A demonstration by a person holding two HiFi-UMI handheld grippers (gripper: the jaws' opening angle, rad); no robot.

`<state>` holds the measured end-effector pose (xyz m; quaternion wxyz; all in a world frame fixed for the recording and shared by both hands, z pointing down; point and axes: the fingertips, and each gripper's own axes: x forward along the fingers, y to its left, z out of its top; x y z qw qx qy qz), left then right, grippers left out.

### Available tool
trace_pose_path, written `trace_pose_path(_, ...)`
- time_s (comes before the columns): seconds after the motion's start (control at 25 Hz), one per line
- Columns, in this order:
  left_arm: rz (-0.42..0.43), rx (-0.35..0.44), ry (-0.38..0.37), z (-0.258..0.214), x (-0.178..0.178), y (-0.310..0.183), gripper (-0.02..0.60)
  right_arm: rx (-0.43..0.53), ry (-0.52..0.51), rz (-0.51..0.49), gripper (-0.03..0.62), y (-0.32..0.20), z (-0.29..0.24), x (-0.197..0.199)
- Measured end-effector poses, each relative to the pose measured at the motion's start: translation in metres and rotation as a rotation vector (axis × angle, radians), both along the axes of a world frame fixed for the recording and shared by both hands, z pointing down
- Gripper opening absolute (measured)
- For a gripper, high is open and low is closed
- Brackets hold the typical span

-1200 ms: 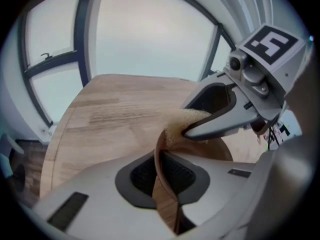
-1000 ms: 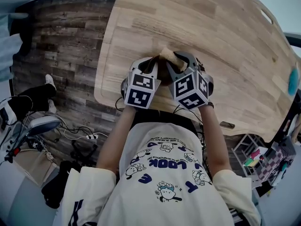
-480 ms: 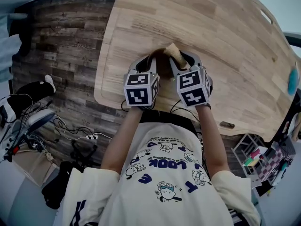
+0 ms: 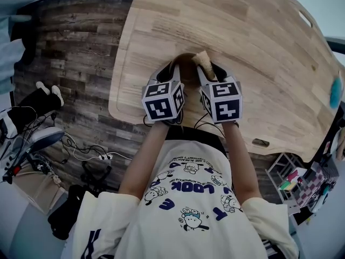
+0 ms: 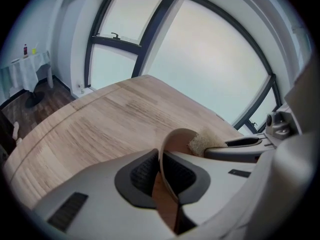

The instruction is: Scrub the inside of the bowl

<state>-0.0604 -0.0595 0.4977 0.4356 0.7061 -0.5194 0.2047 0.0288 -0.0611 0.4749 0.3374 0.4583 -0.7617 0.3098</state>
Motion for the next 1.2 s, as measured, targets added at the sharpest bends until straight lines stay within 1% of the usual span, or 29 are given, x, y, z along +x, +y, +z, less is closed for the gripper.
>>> trace_pose_path(0.12, -0.021, -0.005, 0.009, 0.0, -0.001, 0.002, 0.043, -0.014, -0.013, 0.061, 0.129, 0.005, 0.0, 0.001)
trace_pose_path(0.2, -0.031, -0.006, 0.007, 0.001, -0.003, 0.002, 0.044, -0.013, -0.011, 0.079, 0.129, 0.008, 0.0, 0.001)
trace_pose_path(0.36, -0.036, -0.009, 0.001, 0.001, -0.004, 0.003, 0.046, -0.013, -0.015, 0.089, 0.128, 0.014, 0.0, 0.0)
trace_pose_path(0.6, -0.003, 0.003, -0.03, 0.002, -0.003, 0.004, 0.046, -0.009, -0.017, 0.089, 0.129, 0.017, 0.0, 0.0)
trace_pose_path(0.72, -0.004, 0.001, -0.029, 0.002, -0.003, 0.006, 0.046, -0.007, -0.009, 0.088, 0.13, 0.018, -0.001, 0.0)
trace_pose_path(0.92, -0.005, -0.001, -0.047, 0.002, -0.004, 0.007, 0.046, 0.046, 0.048, 0.07, 0.13, 0.018, -0.006, -0.001)
trace_pose_path(1.08, 0.006, -0.001, -0.051, 0.002, -0.003, 0.007, 0.043, 0.116, 0.047, 0.091, 0.132, 0.017, -0.017, 0.002)
trace_pose_path(1.2, 0.023, -0.004, -0.053, 0.002, -0.001, 0.007, 0.037, 0.163, 0.054, 0.069, 0.132, 0.016, -0.03, 0.005)
